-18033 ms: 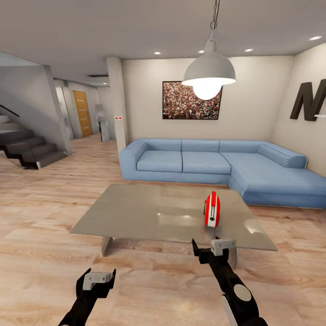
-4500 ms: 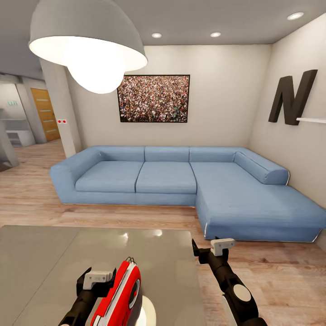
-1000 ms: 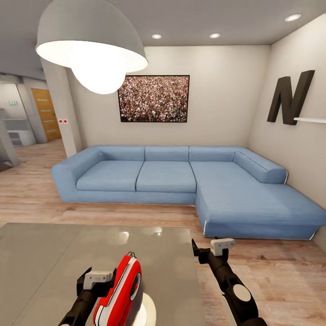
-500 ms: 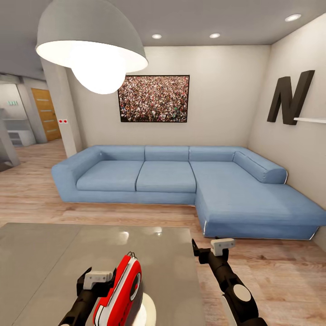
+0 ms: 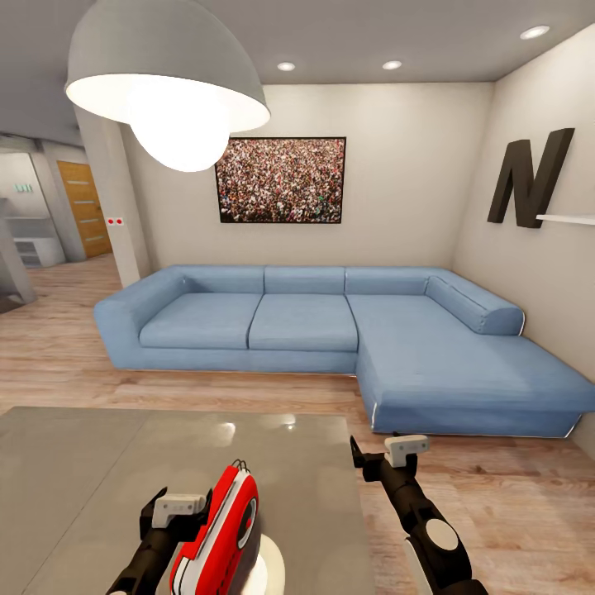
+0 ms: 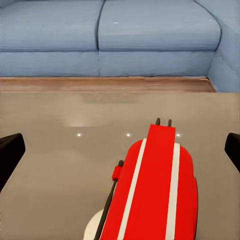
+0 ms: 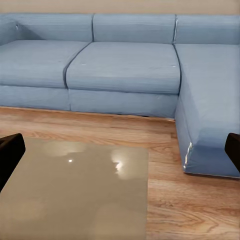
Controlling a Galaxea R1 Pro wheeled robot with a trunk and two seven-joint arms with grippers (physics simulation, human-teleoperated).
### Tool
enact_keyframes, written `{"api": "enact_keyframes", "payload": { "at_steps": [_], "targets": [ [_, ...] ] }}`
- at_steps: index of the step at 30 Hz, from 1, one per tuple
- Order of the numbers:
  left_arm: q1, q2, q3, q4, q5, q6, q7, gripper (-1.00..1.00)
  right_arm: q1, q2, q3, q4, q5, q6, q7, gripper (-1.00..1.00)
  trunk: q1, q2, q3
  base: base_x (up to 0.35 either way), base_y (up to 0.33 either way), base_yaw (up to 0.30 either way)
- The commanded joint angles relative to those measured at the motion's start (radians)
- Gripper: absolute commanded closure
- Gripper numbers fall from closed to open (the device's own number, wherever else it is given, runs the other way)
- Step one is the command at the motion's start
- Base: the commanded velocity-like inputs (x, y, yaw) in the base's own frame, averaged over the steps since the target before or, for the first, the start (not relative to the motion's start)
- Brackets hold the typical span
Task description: Turn on the radio receiver that's on the table in the living room.
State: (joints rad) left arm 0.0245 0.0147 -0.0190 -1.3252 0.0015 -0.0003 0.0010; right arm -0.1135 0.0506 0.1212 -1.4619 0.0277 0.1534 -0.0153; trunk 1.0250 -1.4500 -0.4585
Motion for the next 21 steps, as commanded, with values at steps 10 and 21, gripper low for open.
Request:
{"api": "enact_keyframes", "payload": {
  "at_steps": [10, 21],
  "targets": [
    [0.000, -0.018, 0.006, -0.091, 0.000, 0.035, 0.005, -1.00, 0.000, 0.002, 0.000, -0.001, 0.000, 0.001, -0.003, -1.00, 0.000, 0.000, 0.000, 0.000, 0.000, 0.000],
    [-0.231, -0.031, 0.008, -0.069, 0.002, 0.408, 0.030, -1.00, -0.036, 0.050, 0.017, -0.031, 0.051, 0.072, -0.139, -1.00, 0.000, 0.000, 0.000, 0.000, 0.000, 0.000]
  ]
}}
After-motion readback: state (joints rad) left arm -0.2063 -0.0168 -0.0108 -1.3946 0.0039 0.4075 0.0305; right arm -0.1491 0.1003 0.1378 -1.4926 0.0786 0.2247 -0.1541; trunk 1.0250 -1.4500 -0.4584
